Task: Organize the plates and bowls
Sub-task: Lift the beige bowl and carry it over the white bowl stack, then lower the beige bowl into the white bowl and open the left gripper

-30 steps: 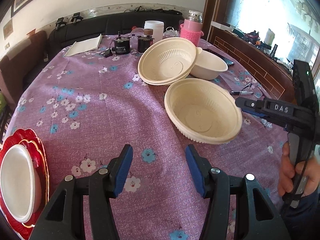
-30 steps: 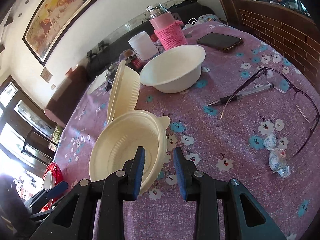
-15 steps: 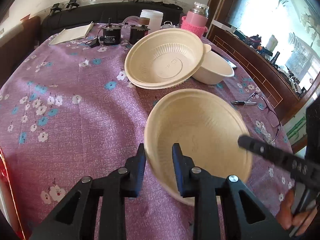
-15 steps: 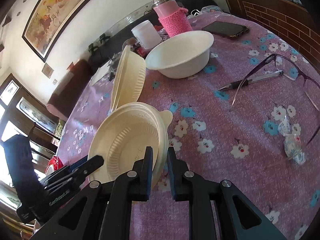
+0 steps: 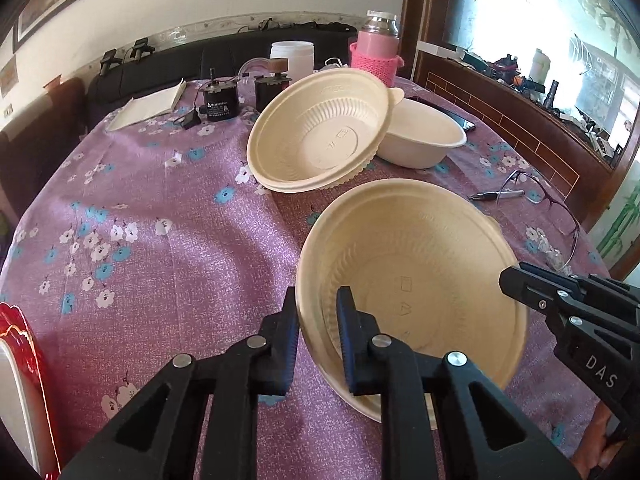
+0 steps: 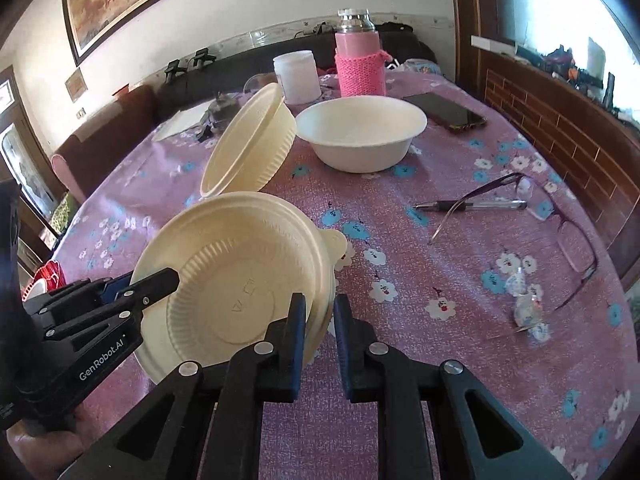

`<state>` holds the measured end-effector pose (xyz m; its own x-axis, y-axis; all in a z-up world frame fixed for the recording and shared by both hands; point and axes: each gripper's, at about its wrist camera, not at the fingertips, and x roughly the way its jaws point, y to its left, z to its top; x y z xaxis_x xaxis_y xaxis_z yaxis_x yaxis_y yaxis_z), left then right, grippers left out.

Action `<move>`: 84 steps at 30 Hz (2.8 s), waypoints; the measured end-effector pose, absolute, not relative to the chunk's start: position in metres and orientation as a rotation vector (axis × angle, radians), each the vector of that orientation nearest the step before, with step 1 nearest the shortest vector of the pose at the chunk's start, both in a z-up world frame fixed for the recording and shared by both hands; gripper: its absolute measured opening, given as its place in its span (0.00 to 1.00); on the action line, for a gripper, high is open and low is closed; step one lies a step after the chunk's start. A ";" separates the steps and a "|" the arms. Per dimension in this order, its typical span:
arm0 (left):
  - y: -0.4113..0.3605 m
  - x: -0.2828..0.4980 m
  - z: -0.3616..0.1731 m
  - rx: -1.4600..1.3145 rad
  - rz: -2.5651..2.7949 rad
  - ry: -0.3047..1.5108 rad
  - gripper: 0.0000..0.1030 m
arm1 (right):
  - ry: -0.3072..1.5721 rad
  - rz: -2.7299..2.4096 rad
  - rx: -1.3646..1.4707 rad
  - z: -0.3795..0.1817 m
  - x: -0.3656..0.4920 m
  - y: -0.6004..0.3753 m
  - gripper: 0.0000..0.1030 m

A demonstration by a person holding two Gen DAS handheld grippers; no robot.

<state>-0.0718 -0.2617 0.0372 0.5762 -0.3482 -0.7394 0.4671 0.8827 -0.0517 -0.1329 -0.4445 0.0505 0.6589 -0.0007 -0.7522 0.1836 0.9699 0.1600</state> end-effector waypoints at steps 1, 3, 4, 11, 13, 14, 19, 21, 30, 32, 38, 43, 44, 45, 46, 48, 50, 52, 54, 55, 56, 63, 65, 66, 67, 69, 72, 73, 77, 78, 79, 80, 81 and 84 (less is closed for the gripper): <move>-0.261 -0.075 0.038 0.157 -0.478 0.823 0.17 | 0.842 -0.111 0.220 0.052 -0.134 -0.443 0.15; -0.259 -0.080 0.040 0.162 -0.473 0.812 0.17 | 0.831 -0.123 0.198 0.054 -0.139 -0.438 0.15; -0.258 -0.083 0.041 0.161 -0.470 0.806 0.17 | 0.828 -0.127 0.189 0.056 -0.141 -0.436 0.15; -0.241 -0.097 0.046 0.136 -0.453 0.775 0.17 | 0.777 -0.132 0.123 0.068 -0.155 -0.416 0.15; -0.234 -0.099 0.047 0.133 -0.443 0.767 0.17 | 0.765 -0.129 0.115 0.071 -0.159 -0.411 0.15; -0.230 -0.101 0.047 0.130 -0.438 0.761 0.17 | 0.758 -0.126 0.108 0.072 -0.160 -0.407 0.15; -0.214 -0.105 0.052 0.112 -0.420 0.743 0.17 | 0.735 -0.115 0.072 0.076 -0.162 -0.388 0.15; -0.208 -0.106 0.054 0.108 -0.415 0.737 0.17 | 0.727 -0.111 0.064 0.078 -0.163 -0.381 0.15; -0.183 -0.111 0.065 0.059 -0.404 0.700 0.17 | 0.703 -0.096 0.022 0.087 -0.164 -0.357 0.15; -0.178 -0.112 0.068 0.050 -0.406 0.693 0.17 | 0.696 -0.092 0.015 0.090 -0.164 -0.352 0.15; -0.165 -0.118 0.079 0.034 -0.402 0.661 0.17 | 0.677 -0.086 -0.003 0.097 -0.165 -0.339 0.15; -0.153 -0.124 0.089 0.021 -0.398 0.642 0.17 | 0.661 -0.070 -0.007 0.105 -0.168 -0.331 0.15; -0.151 -0.125 0.091 0.019 -0.395 0.637 0.17 | 0.657 -0.066 -0.008 0.107 -0.169 -0.329 0.15; -0.148 -0.128 0.094 0.017 -0.392 0.630 0.17 | 0.655 -0.060 -0.008 0.108 -0.169 -0.328 0.15; -0.145 -0.129 0.097 0.018 -0.389 0.627 0.17 | 0.654 -0.054 -0.007 0.110 -0.169 -0.326 0.15; -0.139 -0.133 0.103 0.006 -0.387 0.615 0.17 | 0.650 -0.041 -0.003 0.114 -0.169 -0.323 0.15; -0.132 -0.138 0.108 0.006 -0.375 0.601 0.21 | 0.646 -0.027 -0.008 0.118 -0.169 -0.317 0.15; -0.123 -0.142 0.113 -0.004 -0.362 0.588 0.23 | 0.650 0.005 0.007 0.122 -0.168 -0.314 0.15; -0.111 -0.145 0.118 -0.015 -0.343 0.577 0.23 | 0.668 0.052 0.034 0.125 -0.163 -0.309 0.15; -0.105 -0.147 0.121 -0.022 -0.336 0.574 0.23 | 0.676 0.069 0.043 0.127 -0.160 -0.307 0.16; -0.099 -0.148 0.123 -0.031 -0.329 0.572 0.23 | 0.685 0.092 0.050 0.129 -0.157 -0.303 0.16; -0.038 -0.160 0.139 -0.075 -0.239 0.558 0.23 | 0.724 0.245 0.050 0.143 -0.136 -0.257 0.16; -0.016 -0.162 0.140 -0.089 -0.207 0.569 0.23 | 0.751 0.295 0.054 0.142 -0.128 -0.238 0.16; -0.007 -0.163 0.139 -0.097 -0.192 0.573 0.23 | 0.768 0.315 0.057 0.140 -0.124 -0.230 0.16; 0.001 -0.163 0.138 -0.104 -0.180 0.577 0.23 | 0.788 0.339 0.062 0.138 -0.121 -0.222 0.16; 0.018 -0.161 0.134 -0.119 -0.153 0.592 0.24 | 0.835 0.386 0.076 0.131 -0.113 -0.207 0.16; 0.036 -0.159 0.127 -0.142 -0.125 0.607 0.24 | 0.892 0.432 0.084 0.120 -0.103 -0.187 0.17; 0.041 -0.158 0.123 -0.147 -0.117 0.612 0.24 | 0.904 0.438 0.081 0.116 -0.100 -0.181 0.17; 0.054 -0.147 0.108 -0.178 -0.100 0.650 0.23 | 0.936 0.447 0.057 0.105 -0.092 -0.161 0.17; 0.057 -0.144 0.104 -0.186 -0.098 0.659 0.23 | 0.941 0.447 0.054 0.103 -0.092 -0.159 0.17; 0.059 -0.141 0.100 -0.191 -0.099 0.670 0.24 | 0.949 0.447 0.051 0.101 -0.090 -0.156 0.17; 0.060 -0.139 0.098 -0.194 -0.099 0.679 0.24 | 0.958 0.446 0.048 0.099 -0.088 -0.155 0.17; 0.062 -0.138 0.094 -0.199 -0.098 0.686 0.24 | 0.963 0.446 0.047 0.098 -0.087 -0.154 0.17; 0.064 -0.136 0.087 -0.206 -0.097 0.705 0.24 | 0.974 0.448 0.048 0.096 -0.085 -0.154 0.17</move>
<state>-0.1357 0.0643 0.0866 0.7584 -0.1572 -0.6325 0.0187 0.9753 -0.2201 -0.0853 -0.1544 0.0963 0.4781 0.3880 -0.7880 -0.3455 0.9079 0.2373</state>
